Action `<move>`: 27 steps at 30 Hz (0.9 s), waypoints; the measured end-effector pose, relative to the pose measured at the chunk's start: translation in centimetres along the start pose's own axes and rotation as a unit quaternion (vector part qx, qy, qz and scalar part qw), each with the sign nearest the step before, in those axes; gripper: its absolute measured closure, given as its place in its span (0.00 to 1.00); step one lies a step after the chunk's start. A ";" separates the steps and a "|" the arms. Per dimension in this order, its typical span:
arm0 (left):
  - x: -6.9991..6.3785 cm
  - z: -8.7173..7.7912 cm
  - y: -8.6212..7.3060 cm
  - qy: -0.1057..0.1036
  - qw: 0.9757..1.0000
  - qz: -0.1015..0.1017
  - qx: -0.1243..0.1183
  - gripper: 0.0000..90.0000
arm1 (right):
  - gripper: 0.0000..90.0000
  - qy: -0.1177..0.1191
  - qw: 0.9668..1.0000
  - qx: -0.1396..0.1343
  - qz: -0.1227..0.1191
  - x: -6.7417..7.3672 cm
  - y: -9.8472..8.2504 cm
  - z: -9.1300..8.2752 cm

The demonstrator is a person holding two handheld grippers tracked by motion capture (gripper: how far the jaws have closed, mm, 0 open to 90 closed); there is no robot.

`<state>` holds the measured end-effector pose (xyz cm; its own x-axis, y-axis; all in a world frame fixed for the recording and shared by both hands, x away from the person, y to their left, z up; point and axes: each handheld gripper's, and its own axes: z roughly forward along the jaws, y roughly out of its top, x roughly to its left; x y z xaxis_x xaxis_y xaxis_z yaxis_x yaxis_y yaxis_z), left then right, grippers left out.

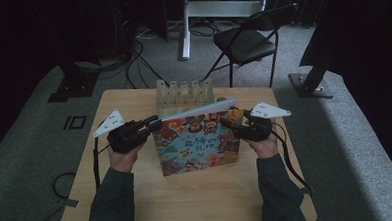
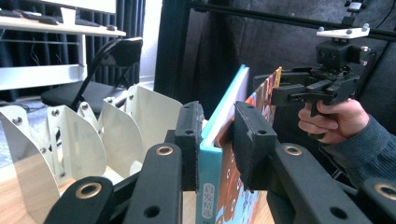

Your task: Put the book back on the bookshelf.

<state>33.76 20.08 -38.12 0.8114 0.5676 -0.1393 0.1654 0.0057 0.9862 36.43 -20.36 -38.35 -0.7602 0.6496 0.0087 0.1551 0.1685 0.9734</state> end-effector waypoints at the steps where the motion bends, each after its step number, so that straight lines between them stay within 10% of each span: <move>1: 0.0 0.0 0.0 -0.002 1.000 0.003 -0.001 0.81 | 0.47 0.001 1.000 -0.001 0.001 0.0 0.0 0.0; 12: -0.5 -0.4 -0.8 -0.034 0.999 0.024 -0.016 0.76 | 0.46 0.018 1.000 -0.017 -0.008 0.1 -0.9 -0.6; 27: -1.2 1.1 -1.9 -0.080 0.996 0.040 0.026 0.66 | 0.42 0.027 0.999 -0.017 -0.006 0.0 -1.3 -0.8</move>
<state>33.07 18.45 -39.96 0.9013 0.4262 -0.0773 0.1223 -0.0792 0.9893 35.69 -21.20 -39.41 -0.7955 0.6059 0.0076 0.1243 0.1509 0.9807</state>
